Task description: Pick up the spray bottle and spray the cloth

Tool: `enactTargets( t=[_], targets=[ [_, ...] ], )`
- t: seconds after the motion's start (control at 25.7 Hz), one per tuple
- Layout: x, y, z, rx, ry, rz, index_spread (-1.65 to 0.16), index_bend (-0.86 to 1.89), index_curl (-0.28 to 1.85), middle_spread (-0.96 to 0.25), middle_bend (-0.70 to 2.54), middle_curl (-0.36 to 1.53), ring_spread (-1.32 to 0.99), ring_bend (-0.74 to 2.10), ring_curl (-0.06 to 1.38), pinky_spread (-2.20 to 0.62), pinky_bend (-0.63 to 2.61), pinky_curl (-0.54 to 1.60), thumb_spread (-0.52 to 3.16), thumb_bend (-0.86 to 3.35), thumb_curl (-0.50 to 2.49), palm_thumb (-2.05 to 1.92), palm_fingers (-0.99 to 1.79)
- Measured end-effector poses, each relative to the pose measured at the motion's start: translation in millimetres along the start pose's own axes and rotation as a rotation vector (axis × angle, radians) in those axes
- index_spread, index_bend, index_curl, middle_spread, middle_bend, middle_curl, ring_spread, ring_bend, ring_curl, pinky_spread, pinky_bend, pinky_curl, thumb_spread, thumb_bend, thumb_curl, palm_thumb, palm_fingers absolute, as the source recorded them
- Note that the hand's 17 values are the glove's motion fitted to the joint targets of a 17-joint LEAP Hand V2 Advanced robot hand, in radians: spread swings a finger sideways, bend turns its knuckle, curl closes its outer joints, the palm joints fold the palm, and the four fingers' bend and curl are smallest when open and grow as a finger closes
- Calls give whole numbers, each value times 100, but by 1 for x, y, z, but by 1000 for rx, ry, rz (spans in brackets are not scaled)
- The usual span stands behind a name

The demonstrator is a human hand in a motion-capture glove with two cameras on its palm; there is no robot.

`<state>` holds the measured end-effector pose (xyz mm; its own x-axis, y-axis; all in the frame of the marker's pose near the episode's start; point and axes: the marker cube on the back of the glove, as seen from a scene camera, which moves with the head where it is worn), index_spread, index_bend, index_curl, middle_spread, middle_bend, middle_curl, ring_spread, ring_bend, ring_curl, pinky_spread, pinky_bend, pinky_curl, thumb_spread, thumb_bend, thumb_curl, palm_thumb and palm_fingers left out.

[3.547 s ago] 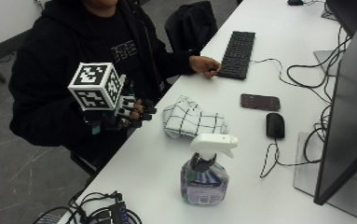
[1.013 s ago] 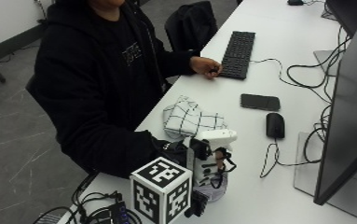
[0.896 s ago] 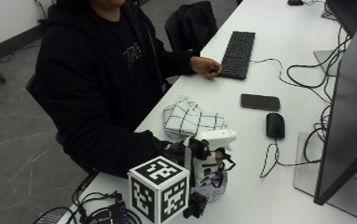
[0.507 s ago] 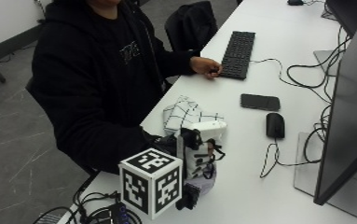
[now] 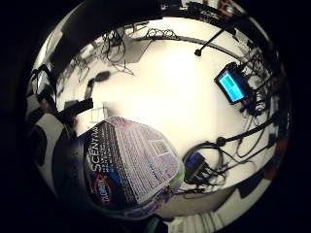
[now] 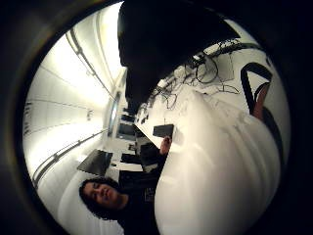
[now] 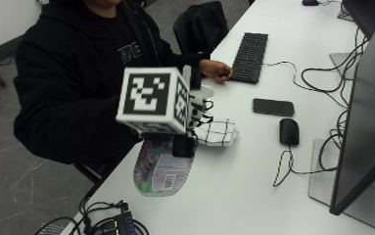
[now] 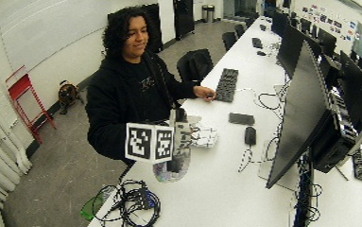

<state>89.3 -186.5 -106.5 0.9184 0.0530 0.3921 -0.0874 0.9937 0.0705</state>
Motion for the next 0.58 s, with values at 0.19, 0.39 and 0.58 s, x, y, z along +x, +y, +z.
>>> enactTargets(
  t=[0.19, 0.39, 0.58],
  targets=[
    [-28, -2, 12, -235, 249, -58, -29, 29, 51, -24, 53, 52, -22, 71, 48, -33, 47, 42, 25, -3, 69, 98, 139],
    [-49, -4, 38, -489, 489, -78, -29, 29, 52, -24, 54, 52, -22, 71, 48, -33, 47, 41, 24, -3, 70, 97, 139],
    [-67, -10, 70, -623, 672, -76, -29, 29, 53, -23, 54, 52, -22, 71, 48, -33, 47, 41, 23, -3, 71, 97, 139]
  ],
)
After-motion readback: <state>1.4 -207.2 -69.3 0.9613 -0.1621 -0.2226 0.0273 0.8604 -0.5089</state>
